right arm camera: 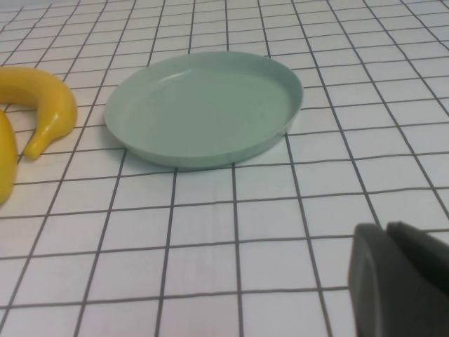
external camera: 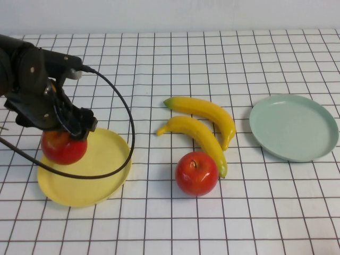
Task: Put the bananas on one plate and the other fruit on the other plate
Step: Put one type of fruit in the left plate
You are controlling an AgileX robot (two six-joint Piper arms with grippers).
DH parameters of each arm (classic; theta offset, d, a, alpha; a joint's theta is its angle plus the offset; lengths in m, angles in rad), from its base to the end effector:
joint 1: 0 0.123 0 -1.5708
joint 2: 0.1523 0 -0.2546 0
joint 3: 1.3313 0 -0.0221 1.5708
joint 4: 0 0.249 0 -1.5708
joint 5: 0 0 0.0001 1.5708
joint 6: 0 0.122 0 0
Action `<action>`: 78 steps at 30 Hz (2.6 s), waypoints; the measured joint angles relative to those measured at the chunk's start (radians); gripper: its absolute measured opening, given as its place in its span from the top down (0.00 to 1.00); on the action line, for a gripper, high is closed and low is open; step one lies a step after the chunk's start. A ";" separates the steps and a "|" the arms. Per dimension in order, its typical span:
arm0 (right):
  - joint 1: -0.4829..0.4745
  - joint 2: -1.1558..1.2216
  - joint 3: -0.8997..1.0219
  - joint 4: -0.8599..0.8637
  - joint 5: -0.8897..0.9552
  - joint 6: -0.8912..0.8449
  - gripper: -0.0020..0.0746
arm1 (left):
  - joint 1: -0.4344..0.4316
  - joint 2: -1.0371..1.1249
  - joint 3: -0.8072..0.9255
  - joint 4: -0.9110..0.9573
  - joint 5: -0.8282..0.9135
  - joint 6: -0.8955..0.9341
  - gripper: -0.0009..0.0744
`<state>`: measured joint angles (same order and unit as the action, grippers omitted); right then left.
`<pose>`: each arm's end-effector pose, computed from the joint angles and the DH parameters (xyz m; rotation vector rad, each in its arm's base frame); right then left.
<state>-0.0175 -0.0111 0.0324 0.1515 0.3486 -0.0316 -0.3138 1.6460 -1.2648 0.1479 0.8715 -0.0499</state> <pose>0.1121 0.0043 0.1636 0.0828 1.8491 0.1128 0.3376 -0.0951 0.2089 0.4546 2.6808 0.0767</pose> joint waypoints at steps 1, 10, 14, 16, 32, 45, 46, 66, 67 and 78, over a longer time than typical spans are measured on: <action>0.000 0.000 0.000 0.000 0.000 0.000 0.99 | 0.002 0.000 0.005 0.000 -0.011 0.000 0.22; 0.000 -0.002 0.000 0.000 0.000 0.000 0.99 | 0.002 0.030 0.020 -0.002 -0.072 -0.010 0.22; 0.000 -0.002 0.000 0.000 0.000 0.000 0.99 | 0.002 0.077 0.020 -0.012 -0.063 -0.010 0.22; 0.000 -0.002 0.000 0.000 0.000 0.000 0.99 | 0.002 0.100 0.022 -0.012 -0.063 -0.010 0.21; 0.000 -0.002 0.000 0.000 0.000 0.000 0.99 | 0.002 0.026 -0.025 -0.023 -0.024 0.013 0.10; 0.000 -0.002 0.000 0.000 0.000 0.000 0.99 | -0.190 0.039 -0.127 -0.355 0.012 0.327 0.10; 0.000 -0.002 0.000 0.000 0.000 0.000 0.99 | -0.214 0.053 -0.128 -0.350 0.008 0.332 0.10; 0.000 -0.002 0.000 0.000 0.000 0.000 0.99 | -0.419 0.246 -0.267 -0.320 0.029 0.354 0.10; 0.000 -0.002 0.000 0.000 0.000 0.000 0.99 | -0.420 0.251 -0.267 -0.320 0.029 0.356 0.10; 0.000 -0.002 0.000 0.000 0.000 0.000 0.99 | -0.424 0.324 -0.280 -0.330 0.028 0.388 0.10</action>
<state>-0.0175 -0.0134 0.0324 0.1515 0.3486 -0.0316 -0.7379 1.9701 -1.5449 -0.1816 0.8991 0.3385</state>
